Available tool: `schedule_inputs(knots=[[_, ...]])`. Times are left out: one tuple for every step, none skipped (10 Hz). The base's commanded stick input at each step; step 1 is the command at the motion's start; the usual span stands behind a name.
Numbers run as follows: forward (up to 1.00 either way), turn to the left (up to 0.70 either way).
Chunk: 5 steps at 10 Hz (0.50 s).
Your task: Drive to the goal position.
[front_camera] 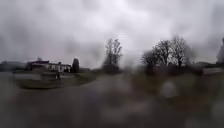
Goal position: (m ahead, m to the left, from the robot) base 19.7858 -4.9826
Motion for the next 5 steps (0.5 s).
schedule_inputs(knots=[[1.0,0.0],[1.0,0.0],[1.0,0.0],[1.0,0.0],[1.0,0.0]])
